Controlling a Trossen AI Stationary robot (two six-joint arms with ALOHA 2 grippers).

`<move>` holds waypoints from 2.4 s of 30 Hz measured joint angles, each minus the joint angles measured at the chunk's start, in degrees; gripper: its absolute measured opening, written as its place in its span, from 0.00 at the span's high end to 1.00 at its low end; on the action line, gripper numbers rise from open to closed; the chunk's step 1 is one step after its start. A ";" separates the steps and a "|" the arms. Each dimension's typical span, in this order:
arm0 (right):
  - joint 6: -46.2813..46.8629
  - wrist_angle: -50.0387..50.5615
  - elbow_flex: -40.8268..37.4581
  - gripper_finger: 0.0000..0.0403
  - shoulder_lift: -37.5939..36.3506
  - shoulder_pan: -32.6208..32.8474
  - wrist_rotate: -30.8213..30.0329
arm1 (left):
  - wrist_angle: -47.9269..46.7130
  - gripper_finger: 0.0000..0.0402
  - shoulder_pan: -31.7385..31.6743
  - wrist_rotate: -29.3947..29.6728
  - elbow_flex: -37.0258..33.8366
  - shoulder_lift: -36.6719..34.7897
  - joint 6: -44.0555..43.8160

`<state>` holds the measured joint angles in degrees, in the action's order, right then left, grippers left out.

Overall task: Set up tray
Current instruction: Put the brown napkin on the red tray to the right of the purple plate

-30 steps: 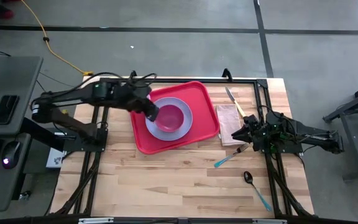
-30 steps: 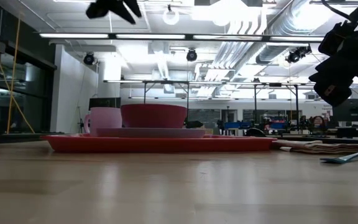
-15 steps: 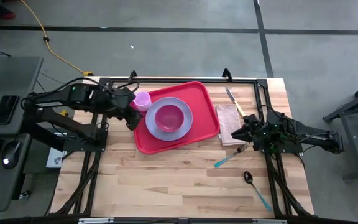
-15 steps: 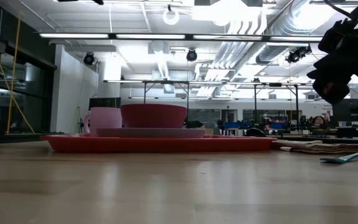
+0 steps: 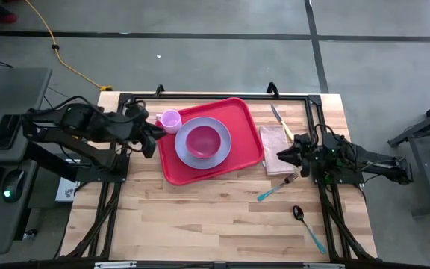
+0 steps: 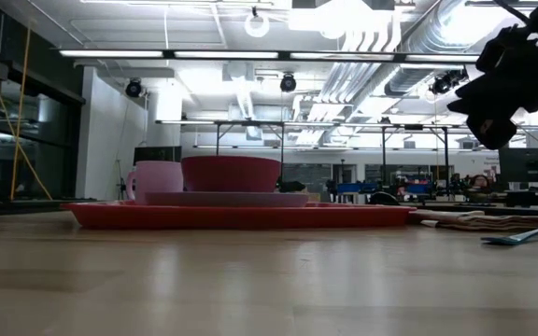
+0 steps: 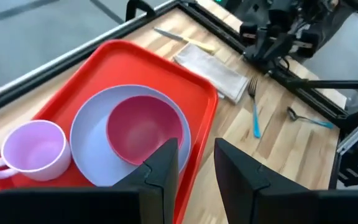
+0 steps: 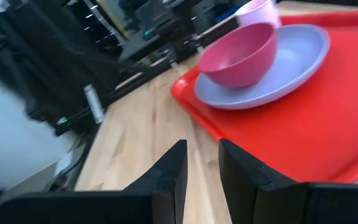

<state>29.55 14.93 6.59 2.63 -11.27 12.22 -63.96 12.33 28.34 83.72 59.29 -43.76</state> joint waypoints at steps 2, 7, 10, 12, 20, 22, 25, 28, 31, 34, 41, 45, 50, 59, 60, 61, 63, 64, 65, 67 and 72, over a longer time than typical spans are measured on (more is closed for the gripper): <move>0.00 -0.02 0.00 0.82 0.00 0.00 -1.73 | 0.02 0.67 1.53 1.62 0.00 -0.37 -0.01; -1.96 -0.25 0.00 0.82 0.00 0.00 -2.68 | 0.16 0.67 4.82 5.50 -0.18 -0.35 0.00; -2.83 -0.80 0.00 0.82 0.00 0.02 -2.60 | 2.64 0.67 5.43 5.73 -3.59 -1.76 -0.13; -2.98 -1.09 0.00 0.82 0.00 0.00 -2.50 | 7.27 0.67 5.36 5.41 -8.35 -3.80 -0.44; -3.00 -1.73 0.00 0.82 -0.01 0.00 -2.46 | 31.91 0.67 5.32 -3.08 -32.61 -14.50 2.04; -2.69 -1.90 0.00 0.82 0.04 0.00 -2.43 | 36.91 0.67 5.32 -4.13 -37.21 -16.27 1.90; -2.63 -1.93 0.00 0.82 0.02 0.00 -2.43 | 41.83 0.67 5.32 -5.55 -42.91 -18.10 2.04; -2.74 -1.92 0.00 0.82 0.02 0.00 -2.44 | 46.33 0.67 5.32 -6.93 -47.09 -19.59 3.35; -2.89 -2.29 0.00 0.82 0.02 0.01 -2.53 | 50.11 0.67 5.32 -7.01 -50.49 -20.70 4.25; -2.98 -2.33 0.00 0.82 0.02 0.02 -3.03 | 53.72 0.67 5.30 -7.05 -53.51 -21.26 4.92; -3.00 -1.60 0.00 0.82 0.02 0.02 -6.17 | 54.46 0.67 5.30 -8.06 -56.85 -21.33 2.99; -2.67 -0.31 0.00 0.82 0.02 0.01 -6.33 | 54.33 0.67 5.28 -8.05 -57.29 -21.95 3.00; -1.30 3.13 1.59 0.82 0.80 0.01 -7.83 | 51.91 0.67 5.28 -7.95 -57.29 -25.91 3.38; -1.61 12.83 9.68 0.82 12.16 0.02 -12.93 | 44.73 0.67 5.28 -6.15 -57.27 -36.75 3.44; -0.81 14.20 10.67 0.82 14.15 0.01 -13.60 | 43.87 0.67 5.28 -6.09 -57.27 -37.61 3.42; 0.07 15.58 11.64 0.82 16.27 0.01 -14.23 | 42.96 0.67 5.28 -5.99 -57.27 -38.26 3.42; 1.37 17.75 13.40 0.82 20.48 0.00 -15.20 | 42.04 0.67 5.28 -5.76 -57.27 -39.14 3.42; 2.00 18.37 14.21 0.82 22.70 0.02 -15.80 | 41.66 0.67 5.28 -5.72 -57.27 -39.49 3.41; 2.82 18.86 15.00 0.82 25.01 0.02 -16.29 | 40.99 0.67 5.28 -5.70 -57.27 -39.79 3.42; 3.82 19.17 16.22 0.82 29.44 0.00 -16.96 | 40.14 0.67 5.28 -5.70 -57.24 -40.16 3.39; 6.64 20.03 19.48 0.82 39.68 -0.02 -20.34 | 38.66 0.67 5.28 -5.59 -57.20 -40.44 2.99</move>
<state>36.19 34.97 26.07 42.31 -11.29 -8.11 -25.29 17.61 22.74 26.52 18.85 -40.77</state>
